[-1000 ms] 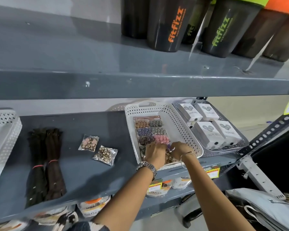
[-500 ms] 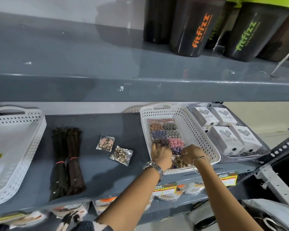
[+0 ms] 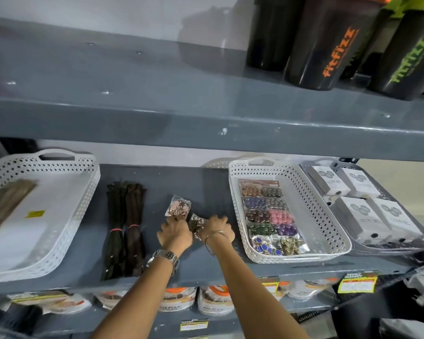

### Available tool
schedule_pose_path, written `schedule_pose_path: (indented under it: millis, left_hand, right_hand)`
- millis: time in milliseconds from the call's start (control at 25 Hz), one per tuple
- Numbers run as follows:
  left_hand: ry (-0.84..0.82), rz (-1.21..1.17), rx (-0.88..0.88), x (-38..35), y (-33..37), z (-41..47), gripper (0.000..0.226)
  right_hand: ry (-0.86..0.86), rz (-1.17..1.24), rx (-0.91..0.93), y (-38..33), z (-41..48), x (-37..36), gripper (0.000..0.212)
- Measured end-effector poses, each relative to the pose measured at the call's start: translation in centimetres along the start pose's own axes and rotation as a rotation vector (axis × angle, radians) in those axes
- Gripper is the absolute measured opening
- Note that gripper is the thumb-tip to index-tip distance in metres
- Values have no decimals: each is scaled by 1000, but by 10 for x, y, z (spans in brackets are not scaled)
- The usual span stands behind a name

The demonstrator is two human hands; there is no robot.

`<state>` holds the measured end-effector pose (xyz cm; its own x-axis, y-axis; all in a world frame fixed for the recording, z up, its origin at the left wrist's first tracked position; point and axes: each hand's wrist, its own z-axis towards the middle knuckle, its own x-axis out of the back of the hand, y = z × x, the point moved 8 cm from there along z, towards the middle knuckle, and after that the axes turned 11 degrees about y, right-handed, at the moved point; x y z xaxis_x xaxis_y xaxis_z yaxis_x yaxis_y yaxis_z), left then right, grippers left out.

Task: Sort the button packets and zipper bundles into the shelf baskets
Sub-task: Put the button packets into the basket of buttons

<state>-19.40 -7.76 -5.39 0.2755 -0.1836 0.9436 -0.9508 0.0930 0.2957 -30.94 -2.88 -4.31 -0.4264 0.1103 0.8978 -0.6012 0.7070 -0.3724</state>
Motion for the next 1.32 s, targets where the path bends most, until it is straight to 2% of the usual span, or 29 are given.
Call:
schedule_pose_path:
  millis: [120, 200, 320, 440, 560, 720, 800, 840, 920, 1000, 1080, 1160, 1280, 1320]
  left_hand:
    - [-57, -144, -32, -6, -2, 5, 38]
    - [-72, -376, 22, 2, 5, 9, 31]
    - [36, -579, 11, 31, 37, 15, 31]
    - [19, -551, -161, 42, 93, 6, 30]
    - [-7, -400, -245, 20, 135, -8, 32]
    - [201, -129, -321, 8, 159, -23, 28]
    - [217, -45, -379, 1, 164, -31, 28]
    - [219, -9, -399, -1, 165, -33, 31]
    - [224, 49, -414, -7, 164, -32, 36]
    - [220, 35, -406, -10, 163, -31, 37]
    - [206, -17, -404, -10, 161, -31, 35]
    - [186, -71, -406, -10, 161, -32, 32]
    - [201, -143, -419, -3, 158, -32, 30]
    - [241, -190, -417, 3, 154, -29, 29]
  right_hand:
    - [4, 222, -105, 7, 7, -7, 49]
    - [63, 325, -70, 3, 12, 7, 38]
    - [217, 461, 10, 6, 26, 60, 34]
    - [331, 558, -12, 41, 41, 119, 35]
    - [360, 586, -174, 101, 47, 138, 35]
    - [268, 503, -306, 147, 58, 118, 33]
    - [177, 375, -301, 155, 62, 104, 18]
    - [154, 337, -300, 157, 65, 99, 18]
    - [100, 301, -263, 157, 68, 92, 35]
    - [73, 209, -203, 156, 72, 87, 38]
    - [96, 85, -134, 151, 72, 87, 25]
    - [96, 68, -63, 149, 79, 80, 12]
    - [115, 76, -41, 143, 75, 83, 10]
    - [148, 76, -36, 137, 74, 91, 18]
